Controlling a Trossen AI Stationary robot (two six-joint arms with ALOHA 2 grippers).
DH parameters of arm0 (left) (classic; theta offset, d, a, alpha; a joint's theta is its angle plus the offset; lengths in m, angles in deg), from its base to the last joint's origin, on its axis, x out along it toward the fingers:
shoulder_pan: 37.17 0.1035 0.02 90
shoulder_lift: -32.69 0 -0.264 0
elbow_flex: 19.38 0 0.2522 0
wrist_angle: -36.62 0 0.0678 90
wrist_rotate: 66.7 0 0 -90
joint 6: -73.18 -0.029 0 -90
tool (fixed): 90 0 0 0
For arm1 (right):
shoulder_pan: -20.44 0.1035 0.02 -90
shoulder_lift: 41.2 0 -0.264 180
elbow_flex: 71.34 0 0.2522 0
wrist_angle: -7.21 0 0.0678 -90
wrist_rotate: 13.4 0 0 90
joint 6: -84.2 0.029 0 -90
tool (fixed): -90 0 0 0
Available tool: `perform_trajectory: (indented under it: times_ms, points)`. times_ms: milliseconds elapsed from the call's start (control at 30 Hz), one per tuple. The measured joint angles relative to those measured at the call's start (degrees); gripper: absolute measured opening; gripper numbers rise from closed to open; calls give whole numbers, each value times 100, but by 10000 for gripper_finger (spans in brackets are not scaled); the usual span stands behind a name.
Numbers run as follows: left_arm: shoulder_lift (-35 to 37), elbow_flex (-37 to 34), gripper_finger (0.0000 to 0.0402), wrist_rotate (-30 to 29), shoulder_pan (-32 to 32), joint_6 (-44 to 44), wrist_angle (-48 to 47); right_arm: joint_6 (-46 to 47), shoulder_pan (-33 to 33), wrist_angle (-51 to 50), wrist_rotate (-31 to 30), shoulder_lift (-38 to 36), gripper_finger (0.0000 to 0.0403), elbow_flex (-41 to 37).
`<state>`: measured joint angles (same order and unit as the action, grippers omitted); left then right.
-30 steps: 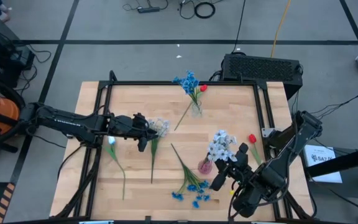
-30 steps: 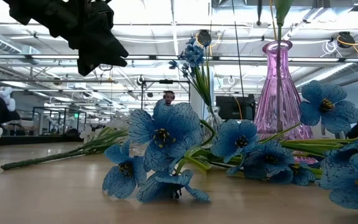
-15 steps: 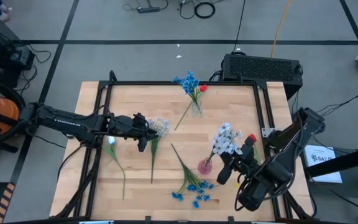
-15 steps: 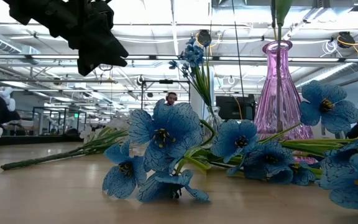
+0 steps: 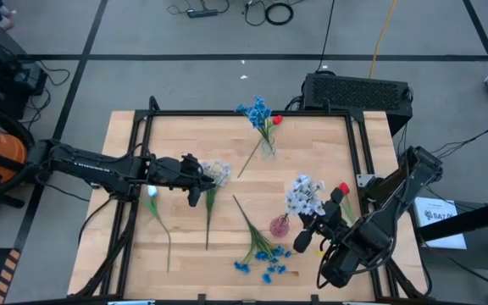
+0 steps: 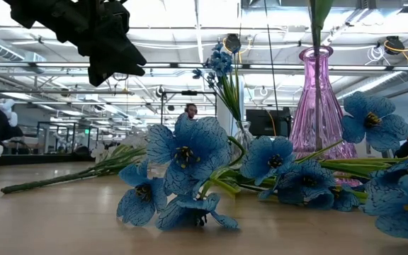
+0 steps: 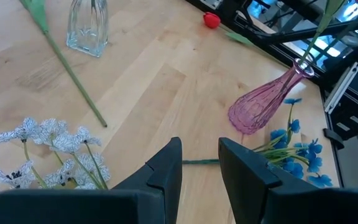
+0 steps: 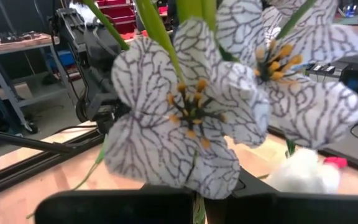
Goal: Sort flowers into vase by color
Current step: Put the right white flowers into the violet transparent vase
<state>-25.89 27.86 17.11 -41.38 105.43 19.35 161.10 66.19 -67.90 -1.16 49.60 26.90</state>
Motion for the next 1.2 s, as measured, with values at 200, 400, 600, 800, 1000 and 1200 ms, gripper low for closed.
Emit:
perform_trajectory:
  times_ms: [200, 400, 600, 800, 1000, 1200]
  points:
    - [1, 0, 111, 0, 0, 2, 0, -409, -2, 1097, 15, 4, 0, -667]
    - [2, 0, 111, 0, 0, 6, -1, -832, -6, 1694, 533, 7, 0, -1061]
    - [2, 0, 111, 0, 0, 1, 0, -419, -7, 1774, 879, 7, 23, -1321]
    - [2, 0, 111, 0, -2, -4, -1, -692, -12, 1792, 1047, 9, 50, -1359]
    - [2, 0, 111, 0, -1, -10, 0, -775, -126, 1789, 1628, 9, 77, -1359]
    - [1, 0, 111, -2, -2, -13, -2, -908, -232, 1731, 2303, -148, 122, -1327]
